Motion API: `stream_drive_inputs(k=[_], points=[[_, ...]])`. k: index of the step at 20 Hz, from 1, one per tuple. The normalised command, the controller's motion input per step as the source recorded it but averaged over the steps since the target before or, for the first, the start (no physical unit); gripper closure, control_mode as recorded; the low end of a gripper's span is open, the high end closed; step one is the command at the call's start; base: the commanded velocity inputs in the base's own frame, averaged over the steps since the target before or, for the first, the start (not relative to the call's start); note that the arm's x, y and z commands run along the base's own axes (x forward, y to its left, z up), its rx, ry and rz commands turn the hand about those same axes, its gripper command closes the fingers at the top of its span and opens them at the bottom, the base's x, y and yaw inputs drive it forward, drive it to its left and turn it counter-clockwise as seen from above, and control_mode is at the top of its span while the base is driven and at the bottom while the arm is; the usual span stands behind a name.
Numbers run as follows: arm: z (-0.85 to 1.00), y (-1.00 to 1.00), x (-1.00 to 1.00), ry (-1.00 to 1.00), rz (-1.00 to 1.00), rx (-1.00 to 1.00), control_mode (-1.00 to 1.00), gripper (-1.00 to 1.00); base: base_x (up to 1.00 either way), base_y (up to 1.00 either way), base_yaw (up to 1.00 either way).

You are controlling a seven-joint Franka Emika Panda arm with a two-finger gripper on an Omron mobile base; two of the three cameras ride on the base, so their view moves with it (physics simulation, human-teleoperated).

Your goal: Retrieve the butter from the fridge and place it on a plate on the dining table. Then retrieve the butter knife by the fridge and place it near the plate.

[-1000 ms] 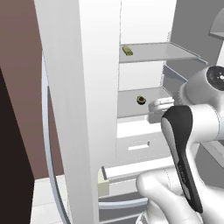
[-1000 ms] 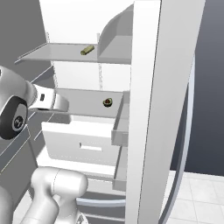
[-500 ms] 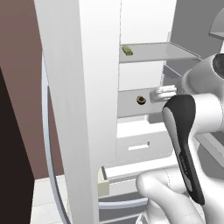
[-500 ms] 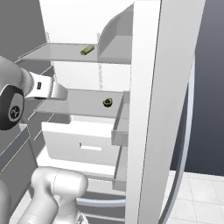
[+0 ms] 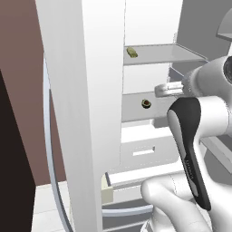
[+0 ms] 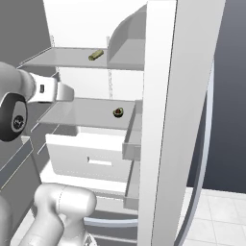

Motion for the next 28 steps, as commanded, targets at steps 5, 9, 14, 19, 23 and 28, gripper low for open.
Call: stream_drive_inputs(k=[5,9,14,19,23,28], points=[[0.43,0.0,0.04,-0.02,0.0,0.0,-1.0,-1.0,0.0,0.0,0.0],[0.48,0.0,0.13,0.0,0.0,0.0,-1.0,-1.0,0.0,0.0,0.0],[0.23,0.0,0.37,0.0,0.0,0.0,-1.0,-1.0,0.0,0.0,0.0],[0.0,0.0,0.67,-0.02,0.0,0.0,-1.0,-1.0,0.0,0.0,0.0],[0.0,0.0,0.62,0.0,0.0,0.0,-1.0,-1.0,0.0,0.0,0.0],[0.0,0.0,0.64,0.0,-0.04,0.0,-1.0,-1.0,0.0,0.0,0.0]])
